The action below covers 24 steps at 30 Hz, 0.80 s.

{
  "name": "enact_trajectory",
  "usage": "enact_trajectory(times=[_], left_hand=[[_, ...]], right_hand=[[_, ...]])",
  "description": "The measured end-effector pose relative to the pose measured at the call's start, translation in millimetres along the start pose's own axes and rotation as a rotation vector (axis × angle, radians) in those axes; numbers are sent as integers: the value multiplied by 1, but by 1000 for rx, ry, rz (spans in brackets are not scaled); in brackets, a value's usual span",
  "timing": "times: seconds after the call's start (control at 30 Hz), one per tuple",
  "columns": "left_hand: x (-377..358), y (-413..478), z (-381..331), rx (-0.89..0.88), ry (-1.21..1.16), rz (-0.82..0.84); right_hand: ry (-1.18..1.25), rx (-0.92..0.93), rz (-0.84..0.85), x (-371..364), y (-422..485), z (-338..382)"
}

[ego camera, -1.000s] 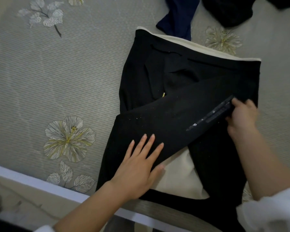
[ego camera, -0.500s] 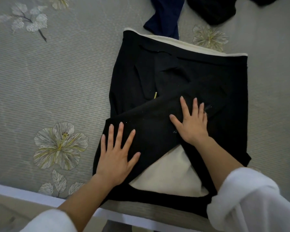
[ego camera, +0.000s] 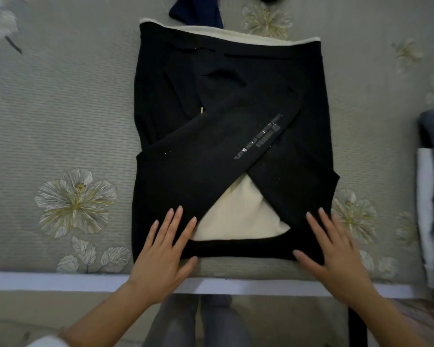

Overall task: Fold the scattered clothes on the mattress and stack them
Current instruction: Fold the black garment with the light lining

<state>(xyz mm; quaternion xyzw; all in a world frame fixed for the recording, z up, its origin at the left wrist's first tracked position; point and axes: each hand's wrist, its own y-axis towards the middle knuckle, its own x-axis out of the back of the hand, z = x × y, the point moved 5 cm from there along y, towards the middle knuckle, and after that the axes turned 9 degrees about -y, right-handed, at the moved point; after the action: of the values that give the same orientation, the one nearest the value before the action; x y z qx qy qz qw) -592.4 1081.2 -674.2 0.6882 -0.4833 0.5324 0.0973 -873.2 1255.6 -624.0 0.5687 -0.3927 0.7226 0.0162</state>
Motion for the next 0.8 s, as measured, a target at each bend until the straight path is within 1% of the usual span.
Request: enact_trajectory(times=[0.07,0.1,0.2,0.27,0.37,0.4,0.43,0.53,0.63,0.73,0.8], left_hand=[[-4,1,-4,17,21,25],[-4,2,-7,13,34,32],[-12,10,-19,-49,79,23],[-12,16,-24,-44,125,12],[-9,25,-33,-14,223,19],[-8,27,-35,-1,267,54],[-4,27,-38,14,297,89],[15,28,-48,36,274,124],[37,20,-60,57,180,196],[52,-2,-73,52,100,343],[59,-22,-83,37,44,473]], right_hand=[[-96,79,97,-22,-13,-7],[-129,108,110,-30,-14,-7],[-206,185,42,-44,-5,6],[-250,206,-25,-51,6,18],[-301,151,-99,-48,19,29],[-315,140,-129,-44,22,31],[-294,128,-122,-38,26,31],[-203,121,-32,-10,28,29],[-217,163,86,16,10,26],[-168,180,180,34,-23,21],[-126,203,273,41,-47,18]])
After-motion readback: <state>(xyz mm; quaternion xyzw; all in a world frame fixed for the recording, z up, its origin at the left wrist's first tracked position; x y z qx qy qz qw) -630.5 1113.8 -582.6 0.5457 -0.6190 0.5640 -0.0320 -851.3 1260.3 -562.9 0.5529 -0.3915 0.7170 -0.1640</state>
